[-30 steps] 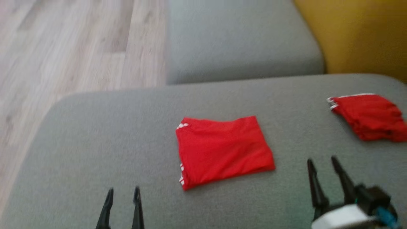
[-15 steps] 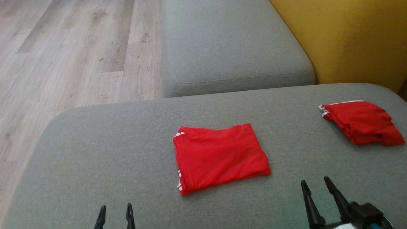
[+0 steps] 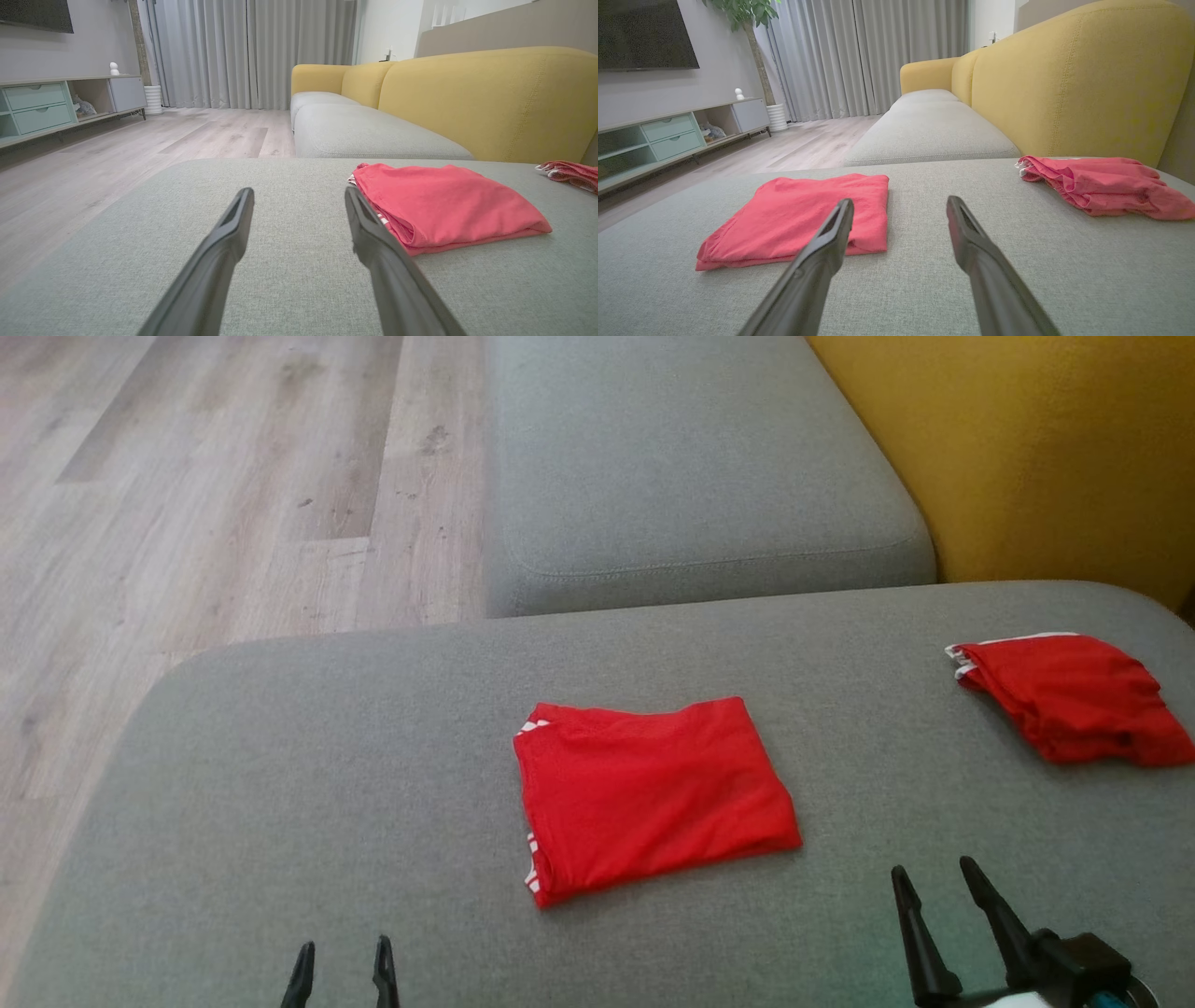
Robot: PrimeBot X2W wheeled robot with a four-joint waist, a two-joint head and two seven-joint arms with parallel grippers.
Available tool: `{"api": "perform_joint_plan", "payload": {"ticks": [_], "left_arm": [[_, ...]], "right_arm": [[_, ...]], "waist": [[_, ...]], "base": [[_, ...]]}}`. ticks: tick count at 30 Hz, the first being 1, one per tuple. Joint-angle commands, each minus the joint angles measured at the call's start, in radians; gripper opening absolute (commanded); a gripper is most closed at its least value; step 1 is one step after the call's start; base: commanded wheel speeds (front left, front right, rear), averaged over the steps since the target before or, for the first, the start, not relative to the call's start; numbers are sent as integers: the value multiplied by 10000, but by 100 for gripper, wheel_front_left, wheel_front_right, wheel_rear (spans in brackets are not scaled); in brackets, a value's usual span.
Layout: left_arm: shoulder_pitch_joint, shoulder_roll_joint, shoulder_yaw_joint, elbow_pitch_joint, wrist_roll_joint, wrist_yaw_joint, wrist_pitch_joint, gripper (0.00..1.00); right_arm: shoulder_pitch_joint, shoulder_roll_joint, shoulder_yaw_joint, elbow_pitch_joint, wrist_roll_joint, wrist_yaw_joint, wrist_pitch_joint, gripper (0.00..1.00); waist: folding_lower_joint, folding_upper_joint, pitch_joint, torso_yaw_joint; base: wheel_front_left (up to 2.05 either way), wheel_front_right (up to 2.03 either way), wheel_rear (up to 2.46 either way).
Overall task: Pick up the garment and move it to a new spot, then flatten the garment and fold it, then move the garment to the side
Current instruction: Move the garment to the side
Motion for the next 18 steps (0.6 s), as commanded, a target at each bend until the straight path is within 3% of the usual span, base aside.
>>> {"api": "perform_joint_plan", "payload": {"ticks": [1,18], "left_arm": [[-460,-67,342,-294,96,-32,-95,100],[-815,-68,137,-538,187,-95,-95,100]], "right_arm": [[-332,-55,154,-281,-41,65,-108,100],[-1171,30,-11,553,211,65,-108,100]], "waist": [[0,0,6,21],[0,0,908,549]], "base": [[0,0,0],[0,0,0]]}}
